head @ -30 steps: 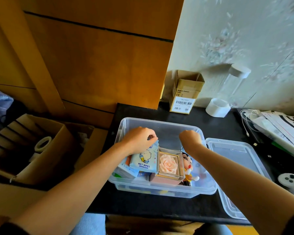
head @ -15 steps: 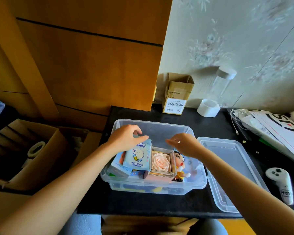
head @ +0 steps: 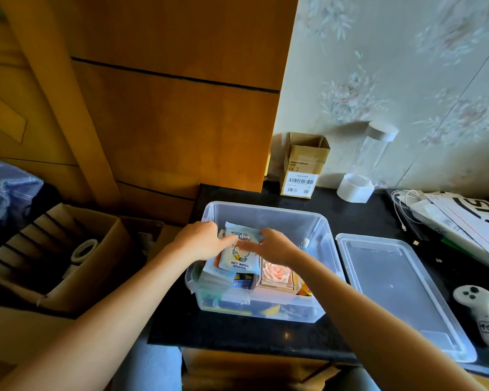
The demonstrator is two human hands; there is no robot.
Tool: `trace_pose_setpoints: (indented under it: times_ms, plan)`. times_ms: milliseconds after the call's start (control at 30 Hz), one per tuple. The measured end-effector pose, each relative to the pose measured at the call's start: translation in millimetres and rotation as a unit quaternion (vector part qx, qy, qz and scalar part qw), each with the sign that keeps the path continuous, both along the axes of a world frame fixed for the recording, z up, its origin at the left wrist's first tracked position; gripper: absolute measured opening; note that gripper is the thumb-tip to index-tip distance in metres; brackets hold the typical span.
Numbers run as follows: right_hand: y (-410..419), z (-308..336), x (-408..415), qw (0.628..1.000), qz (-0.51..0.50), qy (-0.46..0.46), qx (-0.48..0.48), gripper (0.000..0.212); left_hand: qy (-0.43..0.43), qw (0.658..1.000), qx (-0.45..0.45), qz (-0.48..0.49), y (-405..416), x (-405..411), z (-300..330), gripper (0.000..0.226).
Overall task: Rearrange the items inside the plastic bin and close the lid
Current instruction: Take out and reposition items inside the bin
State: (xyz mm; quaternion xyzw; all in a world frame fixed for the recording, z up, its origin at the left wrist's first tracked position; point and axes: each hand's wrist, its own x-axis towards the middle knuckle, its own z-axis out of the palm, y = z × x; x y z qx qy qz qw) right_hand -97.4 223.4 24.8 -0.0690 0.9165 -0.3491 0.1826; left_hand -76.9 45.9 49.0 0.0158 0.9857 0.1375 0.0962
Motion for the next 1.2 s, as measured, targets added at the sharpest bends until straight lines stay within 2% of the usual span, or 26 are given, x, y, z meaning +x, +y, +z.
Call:
trace_pose_setpoints:
  times_ms: [67,133,167,267,367,433,500,533,600,667,733,833,900,967,1067,1133,1200]
  plan:
    - [-5.9,-0.8,-1.0,1.0,-0.013,0.009,-0.014,0.028,-0.089,0.993,0.081,-0.008,4.0,4.4,-1.9,0.045]
    - [-10.0,0.0,-0.3,0.999,-0.031,0.001,-0.044,0.03,-0.162,0.964,0.21,-0.012,8.0,7.4,-7.6,0.042]
    - [-11.6,0.6,0.7,0.998,-0.035,-0.001,-0.052,0.031,-0.166,0.956,0.244,-0.007,9.7,8.8,-9.3,0.044]
    - [-11.2,2.1,4.6,0.996,-0.044,0.009,-0.076,0.028,-0.136,0.955,0.262,0.018,14.0,8.9,-10.7,0.045]
    - [-3.2,8.0,10.3,0.988,-0.048,0.003,-0.148,0.012,-0.116,0.94,0.317,0.053,16.2,5.8,-9.1,0.045]
    - [3.3,14.4,13.7,0.976,-0.057,-0.009,-0.211,0.016,-0.094,0.919,0.371,0.093,16.4,2.7,-5.0,0.052]
    - [10.4,20.5,16.4,0.97,-0.074,-0.009,-0.231,0.023,-0.065,0.896,0.425,0.112,17.1,-1.6,-0.4,0.058]
    - [14.4,22.5,15.6,0.975,-0.085,0.01,-0.205,0.03,-0.039,0.889,0.441,0.119,17.1,-2.7,2.8,0.056]
    - [24.7,24.2,11.5,0.99,-0.094,0.052,-0.092,0.041,0.014,0.873,0.47,0.131,16.4,-4.9,7.7,0.057]
    - [37.7,21.9,10.5,0.995,-0.078,0.055,0.027,0.043,0.051,0.849,0.507,0.138,15.8,-8.7,7.3,0.071]
    - [46.3,20.6,15.4,0.995,-0.054,0.013,0.079,0.055,0.086,0.839,0.516,0.149,18.1,-12.3,4.4,0.084]
    - [45.5,13.1,26.2,0.99,-0.05,-0.02,0.129,0.097,0.138,0.85,0.49,0.135,24.1,-16.7,-3.9,0.087]
    - [37.3,6.9,32.7,0.984,-0.036,-0.013,0.174,0.111,0.155,0.859,0.475,0.109,27.4,-19.2,-11.2,0.087]
    - [28.4,-0.4,36.0,0.98,-0.018,0.0,0.199,0.111,0.152,0.869,0.462,0.088,28.2,-22.1,-18.7,0.087]
    - [24.8,-5.1,33.8,0.98,-0.036,0.006,0.195,0.098,0.144,0.896,0.417,0.057,24.6,-28.5,-28.7,0.084]
    - [28.1,-2.2,29.0,0.985,-0.06,-0.006,0.164,0.088,0.13,0.912,0.387,0.031,20.1,-33.5,-32.4,0.082]
    - [33.9,4.1,22.1,0.99,-0.088,-0.004,0.106,0.067,0.121,0.921,0.369,0.006,15.8,-38.6,-34.4,0.082]
